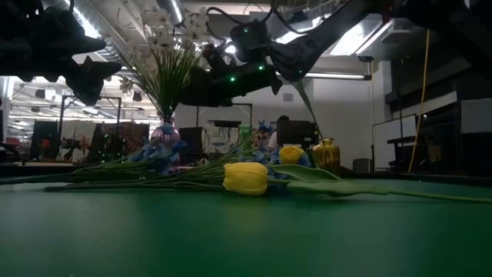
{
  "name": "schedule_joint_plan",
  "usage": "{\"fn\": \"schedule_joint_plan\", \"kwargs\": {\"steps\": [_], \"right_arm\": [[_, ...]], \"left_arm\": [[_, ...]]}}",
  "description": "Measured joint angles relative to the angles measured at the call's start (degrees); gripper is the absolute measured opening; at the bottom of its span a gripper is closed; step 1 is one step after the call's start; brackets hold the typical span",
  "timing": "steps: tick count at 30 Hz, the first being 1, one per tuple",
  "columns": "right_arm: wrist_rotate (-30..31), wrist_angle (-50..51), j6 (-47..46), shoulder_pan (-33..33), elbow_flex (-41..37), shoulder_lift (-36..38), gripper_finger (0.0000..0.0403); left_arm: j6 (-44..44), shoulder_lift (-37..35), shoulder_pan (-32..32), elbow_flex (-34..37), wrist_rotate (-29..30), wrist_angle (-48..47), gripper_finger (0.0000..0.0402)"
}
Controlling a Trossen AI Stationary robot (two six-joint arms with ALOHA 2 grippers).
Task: Sort flowers into vase by color
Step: Put the left blue flower into the green vase
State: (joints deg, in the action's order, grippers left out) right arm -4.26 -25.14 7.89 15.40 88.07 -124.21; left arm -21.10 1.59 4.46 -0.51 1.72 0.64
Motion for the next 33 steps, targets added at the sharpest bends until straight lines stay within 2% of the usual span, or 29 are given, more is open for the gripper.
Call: {"fn": "schedule_joint_plan", "kwargs": {"steps": [10,19,25,30,33], "right_arm": [[0.12,-2.41,-0.07,0.0,0.0,0.07,0.0142],[0.14,-1.17,0.14,0.0,0.0,0.05,0.0014],[1.49,1.49,0.32,-0.07,0.0,-0.04,0.0024],[1.56,1.73,0.54,-0.07,0.0,-0.13,0.0005],[1.17,1.44,0.64,-0.07,0.0,-0.15,0.0009]], "left_arm": [[0.05,0.02,-0.01,0.0,0.0,0.0,0.0194],[0.46,0.01,0.0,0.0,0.0,0.0,0.0194],[0.47,0.02,-0.02,0.0,0.02,0.0,0.0194],[0.48,0.02,0.0,0.0,0.05,0.0,0.0194],[0.48,0.02,0.0,0.0,0.07,0.0,0.0194]]}}
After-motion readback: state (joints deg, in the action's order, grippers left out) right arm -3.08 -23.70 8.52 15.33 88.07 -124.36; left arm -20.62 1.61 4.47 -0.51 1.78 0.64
